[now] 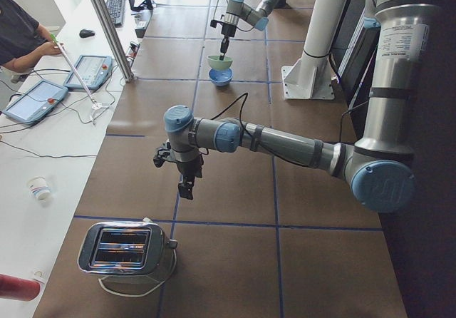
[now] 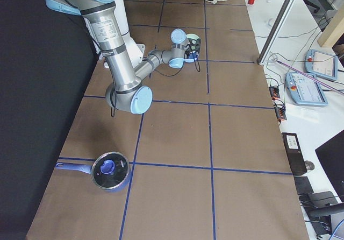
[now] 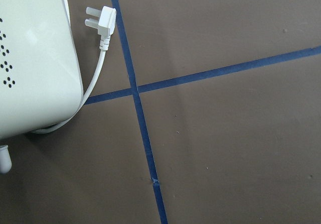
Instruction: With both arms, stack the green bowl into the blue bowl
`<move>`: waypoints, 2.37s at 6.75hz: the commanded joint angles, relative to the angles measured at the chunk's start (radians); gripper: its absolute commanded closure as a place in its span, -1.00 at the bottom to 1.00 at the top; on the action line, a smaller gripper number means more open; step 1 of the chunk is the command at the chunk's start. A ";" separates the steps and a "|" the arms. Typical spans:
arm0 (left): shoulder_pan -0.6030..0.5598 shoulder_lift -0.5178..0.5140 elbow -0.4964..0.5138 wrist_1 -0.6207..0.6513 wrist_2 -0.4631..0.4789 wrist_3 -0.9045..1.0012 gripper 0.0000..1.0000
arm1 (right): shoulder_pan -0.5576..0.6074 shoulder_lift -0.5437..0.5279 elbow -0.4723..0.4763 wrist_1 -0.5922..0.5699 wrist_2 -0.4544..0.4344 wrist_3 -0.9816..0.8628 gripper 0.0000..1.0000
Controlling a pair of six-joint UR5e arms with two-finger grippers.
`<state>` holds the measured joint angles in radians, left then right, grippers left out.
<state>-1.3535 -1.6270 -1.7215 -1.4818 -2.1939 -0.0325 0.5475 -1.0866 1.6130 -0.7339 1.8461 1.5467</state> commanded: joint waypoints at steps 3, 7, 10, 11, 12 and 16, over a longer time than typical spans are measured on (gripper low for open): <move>-0.001 0.001 0.002 0.000 0.000 0.000 -1.00 | -0.001 0.028 0.005 -0.061 -0.039 0.004 -1.00; -0.022 0.001 0.008 0.002 -0.001 0.035 -1.00 | 0.119 -0.068 0.079 -0.143 0.057 -0.052 -1.00; -0.149 0.001 0.147 0.000 -0.154 0.254 -1.00 | 0.352 -0.223 0.081 -0.151 0.325 -0.375 -1.00; -0.179 -0.001 0.160 0.008 -0.156 0.247 -1.00 | 0.429 -0.287 0.073 -0.160 0.385 -0.525 -1.00; -0.182 0.001 0.175 0.012 -0.155 0.218 -1.00 | 0.495 -0.364 0.070 -0.179 0.421 -0.681 -1.00; -0.216 0.001 0.177 0.008 -0.153 0.085 -1.00 | 0.756 -0.544 -0.063 -0.239 0.524 -1.240 -1.00</move>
<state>-1.5653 -1.6262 -1.5456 -1.4731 -2.3471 0.0644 1.2200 -1.5961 1.6030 -0.9628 2.3360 0.4541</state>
